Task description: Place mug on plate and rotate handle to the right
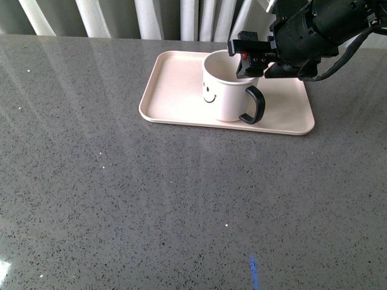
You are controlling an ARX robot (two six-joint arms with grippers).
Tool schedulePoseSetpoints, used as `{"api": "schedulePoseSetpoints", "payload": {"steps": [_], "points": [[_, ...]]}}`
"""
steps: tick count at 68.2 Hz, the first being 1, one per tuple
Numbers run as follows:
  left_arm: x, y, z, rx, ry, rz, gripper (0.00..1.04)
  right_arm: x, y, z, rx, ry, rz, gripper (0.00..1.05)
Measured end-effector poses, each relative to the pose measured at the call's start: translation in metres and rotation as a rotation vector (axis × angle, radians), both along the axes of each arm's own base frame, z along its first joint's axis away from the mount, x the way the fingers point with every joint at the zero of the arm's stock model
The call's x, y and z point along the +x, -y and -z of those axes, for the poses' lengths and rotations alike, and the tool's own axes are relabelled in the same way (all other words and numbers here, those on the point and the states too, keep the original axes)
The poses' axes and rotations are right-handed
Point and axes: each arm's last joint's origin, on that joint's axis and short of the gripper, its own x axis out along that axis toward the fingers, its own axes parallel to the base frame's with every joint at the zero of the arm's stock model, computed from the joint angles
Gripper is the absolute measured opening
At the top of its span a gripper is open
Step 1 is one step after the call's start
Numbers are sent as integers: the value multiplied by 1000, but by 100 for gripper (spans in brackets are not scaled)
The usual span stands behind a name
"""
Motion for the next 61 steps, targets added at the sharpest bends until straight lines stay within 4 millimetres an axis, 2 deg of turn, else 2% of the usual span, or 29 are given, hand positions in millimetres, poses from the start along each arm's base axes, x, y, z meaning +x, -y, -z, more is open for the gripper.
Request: {"api": "schedulePoseSetpoints", "payload": {"steps": [2,11,21,35,43,53,57,61], "points": [[0,0,0,0,0,0,95,0,0,1,-1,-4,1,52],[0,0,0,0,0,0,95,1,-1,3,2,-18,15,24],[0,0,0,0,0,0,95,1,-1,2,1,-25,20,1],[0,0,0,0,0,0,95,2,1,0,-14,-29,10,2],[0,0,0,0,0,0,95,4,7,-8,-44,-9,-17,2],[0,0,0,0,0,0,95,13,18,-31,-91,57,-101,2],[0,0,0,0,0,0,95,18,26,-46,-121,99,-193,2],[0,0,0,0,0,0,95,20,30,-53,-131,111,-255,2]]}}
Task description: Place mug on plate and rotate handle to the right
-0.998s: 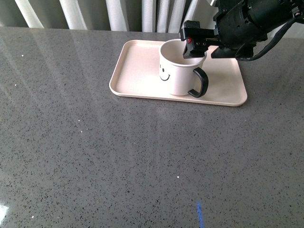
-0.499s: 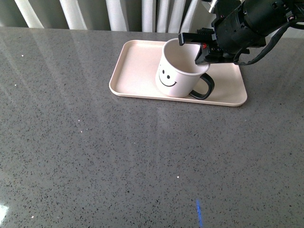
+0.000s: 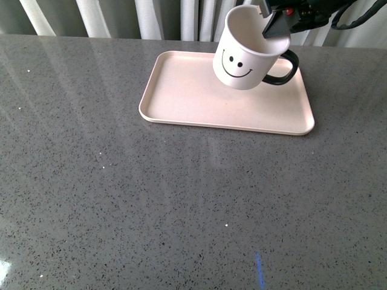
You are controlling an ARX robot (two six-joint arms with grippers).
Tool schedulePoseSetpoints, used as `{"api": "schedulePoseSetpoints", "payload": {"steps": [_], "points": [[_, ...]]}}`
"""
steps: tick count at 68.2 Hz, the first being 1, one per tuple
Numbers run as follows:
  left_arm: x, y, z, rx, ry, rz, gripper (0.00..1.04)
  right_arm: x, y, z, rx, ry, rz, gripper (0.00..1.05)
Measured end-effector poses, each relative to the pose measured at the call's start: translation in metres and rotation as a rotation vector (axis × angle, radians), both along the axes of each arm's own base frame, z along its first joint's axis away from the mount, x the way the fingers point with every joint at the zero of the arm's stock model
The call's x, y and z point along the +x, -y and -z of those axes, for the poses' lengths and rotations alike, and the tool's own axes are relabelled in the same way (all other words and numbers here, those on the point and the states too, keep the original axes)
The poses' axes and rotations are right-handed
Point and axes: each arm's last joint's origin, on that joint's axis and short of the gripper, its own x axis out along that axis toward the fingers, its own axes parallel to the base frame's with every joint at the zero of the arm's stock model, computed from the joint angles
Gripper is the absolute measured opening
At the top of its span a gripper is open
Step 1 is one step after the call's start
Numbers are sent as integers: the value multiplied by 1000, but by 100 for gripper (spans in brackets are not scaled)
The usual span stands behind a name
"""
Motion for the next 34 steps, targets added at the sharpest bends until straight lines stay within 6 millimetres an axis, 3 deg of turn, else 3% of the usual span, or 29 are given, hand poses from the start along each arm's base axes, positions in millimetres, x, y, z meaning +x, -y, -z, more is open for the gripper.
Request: {"api": "schedulePoseSetpoints", "payload": {"steps": [13,34], "points": [[0,0,0,0,0,0,95,5,8,-5,-76,20,-197,2],[0,0,0,0,0,0,95,19,10,25,-178,-27,-321,2]]}}
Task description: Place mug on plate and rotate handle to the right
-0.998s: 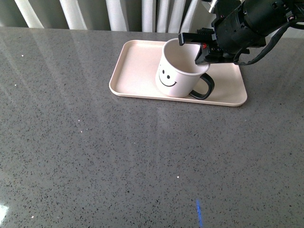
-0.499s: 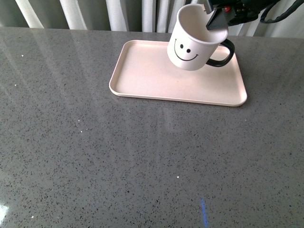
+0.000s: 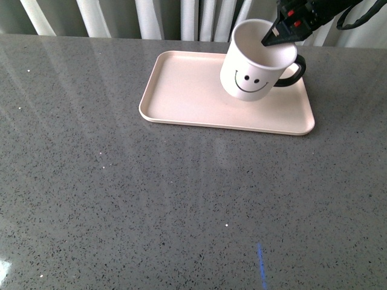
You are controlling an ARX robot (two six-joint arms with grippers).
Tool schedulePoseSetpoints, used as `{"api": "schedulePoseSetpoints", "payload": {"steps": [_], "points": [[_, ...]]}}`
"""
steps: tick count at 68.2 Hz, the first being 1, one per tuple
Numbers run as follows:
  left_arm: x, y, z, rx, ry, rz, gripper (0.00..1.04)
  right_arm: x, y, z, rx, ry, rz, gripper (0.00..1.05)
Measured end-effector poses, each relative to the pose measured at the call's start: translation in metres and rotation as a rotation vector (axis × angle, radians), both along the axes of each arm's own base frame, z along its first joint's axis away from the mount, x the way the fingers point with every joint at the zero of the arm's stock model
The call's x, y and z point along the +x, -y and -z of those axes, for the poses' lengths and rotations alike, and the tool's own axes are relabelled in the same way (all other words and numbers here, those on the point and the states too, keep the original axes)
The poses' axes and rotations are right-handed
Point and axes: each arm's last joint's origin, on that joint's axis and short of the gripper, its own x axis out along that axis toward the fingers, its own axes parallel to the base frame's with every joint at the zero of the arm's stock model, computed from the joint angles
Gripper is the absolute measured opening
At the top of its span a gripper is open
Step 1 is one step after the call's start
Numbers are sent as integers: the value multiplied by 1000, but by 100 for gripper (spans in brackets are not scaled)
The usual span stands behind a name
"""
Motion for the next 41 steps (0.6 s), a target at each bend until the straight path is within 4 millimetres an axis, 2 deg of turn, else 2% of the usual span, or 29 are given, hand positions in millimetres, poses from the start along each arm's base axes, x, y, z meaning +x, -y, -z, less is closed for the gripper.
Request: {"api": "schedulePoseSetpoints", "payload": {"steps": [41], "points": [[0,0,0,0,0,0,95,14,-15,13,-41,-21,-40,2]]}}
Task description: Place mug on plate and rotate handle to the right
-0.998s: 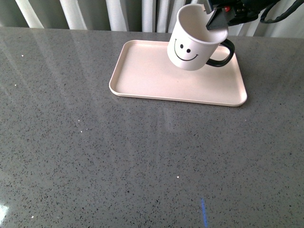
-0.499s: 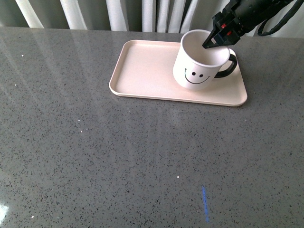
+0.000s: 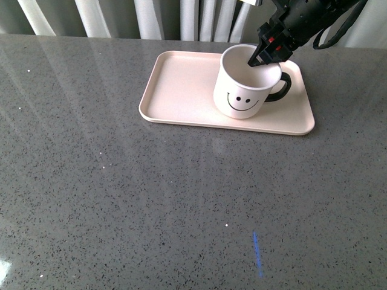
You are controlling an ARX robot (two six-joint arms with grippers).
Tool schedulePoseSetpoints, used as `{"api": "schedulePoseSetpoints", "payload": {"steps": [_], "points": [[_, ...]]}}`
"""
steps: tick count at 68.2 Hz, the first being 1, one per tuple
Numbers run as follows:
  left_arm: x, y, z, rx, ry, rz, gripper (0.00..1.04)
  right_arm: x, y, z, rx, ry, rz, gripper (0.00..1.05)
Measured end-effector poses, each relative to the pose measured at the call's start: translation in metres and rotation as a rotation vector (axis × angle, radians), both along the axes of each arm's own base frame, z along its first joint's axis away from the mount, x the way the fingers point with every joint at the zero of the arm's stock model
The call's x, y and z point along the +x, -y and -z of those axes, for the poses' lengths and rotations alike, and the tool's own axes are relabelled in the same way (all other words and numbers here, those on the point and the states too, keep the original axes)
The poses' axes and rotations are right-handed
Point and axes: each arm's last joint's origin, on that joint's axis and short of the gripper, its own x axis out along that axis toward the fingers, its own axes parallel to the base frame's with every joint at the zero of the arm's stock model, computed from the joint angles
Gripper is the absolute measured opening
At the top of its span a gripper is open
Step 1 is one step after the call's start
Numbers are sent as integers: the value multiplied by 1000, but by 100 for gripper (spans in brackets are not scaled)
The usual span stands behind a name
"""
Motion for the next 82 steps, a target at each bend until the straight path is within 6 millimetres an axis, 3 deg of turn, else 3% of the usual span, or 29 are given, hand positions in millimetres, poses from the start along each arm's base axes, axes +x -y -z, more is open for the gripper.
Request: {"api": "schedulePoseSetpoints", "payload": {"steps": [14,19,29,36,49,64,82], "points": [[0,0,0,0,0,0,95,2,-3,0,-19,-1,-13,3],[0,0,0,0,0,0,95,4,-6,3,-40,-3,-17,22],[0,0,0,0,0,0,95,5,-8,8,-62,-7,-30,45],[0,0,0,0,0,0,95,8,-11,3,-73,15,-39,70],[0,0,0,0,0,0,95,11,-12,-5,-76,40,-46,96],[0,0,0,0,0,0,95,10,-9,-17,-38,67,-56,96],[0,0,0,0,0,0,95,-3,4,-66,12,219,-41,96]]}}
